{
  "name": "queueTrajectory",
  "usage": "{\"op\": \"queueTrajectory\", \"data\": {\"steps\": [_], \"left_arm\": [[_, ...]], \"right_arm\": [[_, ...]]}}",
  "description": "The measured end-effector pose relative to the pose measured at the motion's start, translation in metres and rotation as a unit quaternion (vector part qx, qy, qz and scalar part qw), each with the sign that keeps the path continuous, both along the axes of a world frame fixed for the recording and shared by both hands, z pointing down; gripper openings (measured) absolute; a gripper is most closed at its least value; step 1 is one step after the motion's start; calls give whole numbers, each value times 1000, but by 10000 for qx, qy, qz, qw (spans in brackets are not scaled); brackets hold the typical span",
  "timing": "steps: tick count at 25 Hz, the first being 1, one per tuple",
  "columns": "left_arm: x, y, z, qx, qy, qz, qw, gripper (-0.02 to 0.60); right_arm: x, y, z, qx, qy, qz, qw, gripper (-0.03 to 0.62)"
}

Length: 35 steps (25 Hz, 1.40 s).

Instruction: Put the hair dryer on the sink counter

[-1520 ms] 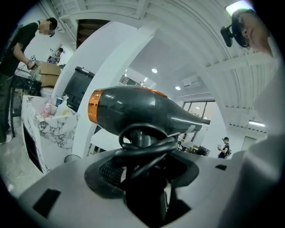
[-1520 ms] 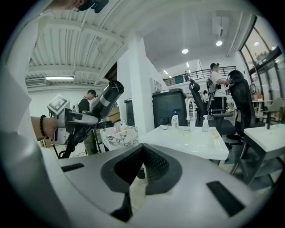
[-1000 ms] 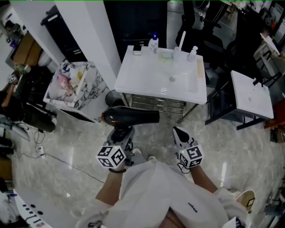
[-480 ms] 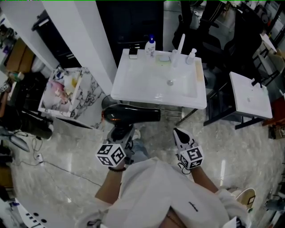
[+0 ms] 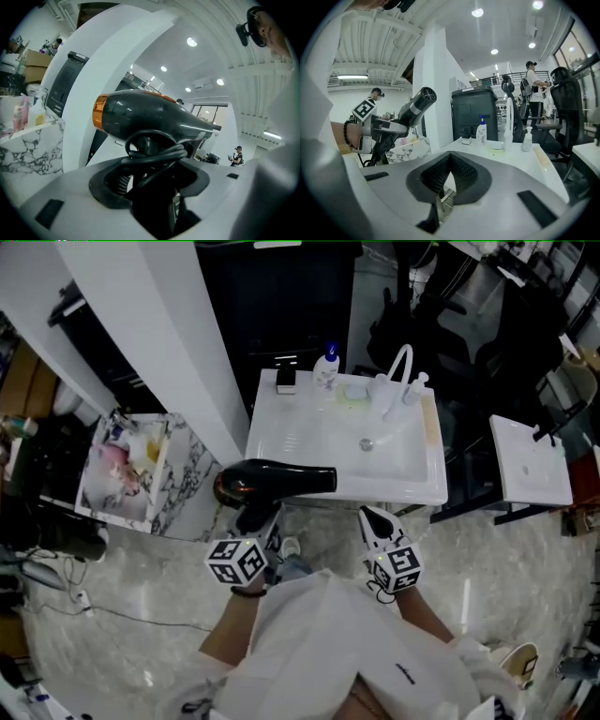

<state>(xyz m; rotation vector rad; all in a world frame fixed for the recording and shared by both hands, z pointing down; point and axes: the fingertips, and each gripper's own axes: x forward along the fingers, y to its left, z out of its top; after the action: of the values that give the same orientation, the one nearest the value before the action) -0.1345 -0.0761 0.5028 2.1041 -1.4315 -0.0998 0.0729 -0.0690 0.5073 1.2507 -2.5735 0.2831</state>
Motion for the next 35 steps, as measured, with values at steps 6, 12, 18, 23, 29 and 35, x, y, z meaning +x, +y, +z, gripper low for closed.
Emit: {"op": "queueTrajectory", "data": {"steps": [6, 12, 18, 23, 29, 35], "left_arm": [[-30, -64, 15, -209, -270, 89, 9994, 268], [-43, -98, 40, -481, -117, 251, 9985, 268], [-46, -129, 61, -671, -168, 393, 9968, 268], [-43, -151, 69, -739, -253, 437, 9960, 268], [-35, -175, 73, -838, -442, 407, 9947, 268], [-25, -199, 87, -1009, -659, 363, 9920, 268]], "right_arm": [[-38, -58, -3, -66, 17, 113, 9999, 17], [-62, -89, 7, -220, 195, 197, 9994, 17], [-77, -119, 12, -303, 134, 333, 9989, 17], [-76, -135, 19, -394, 142, 412, 9983, 17], [-73, -158, 26, -481, 67, 388, 9981, 17], [-80, -181, 36, -585, 120, 97, 9982, 17]]}}
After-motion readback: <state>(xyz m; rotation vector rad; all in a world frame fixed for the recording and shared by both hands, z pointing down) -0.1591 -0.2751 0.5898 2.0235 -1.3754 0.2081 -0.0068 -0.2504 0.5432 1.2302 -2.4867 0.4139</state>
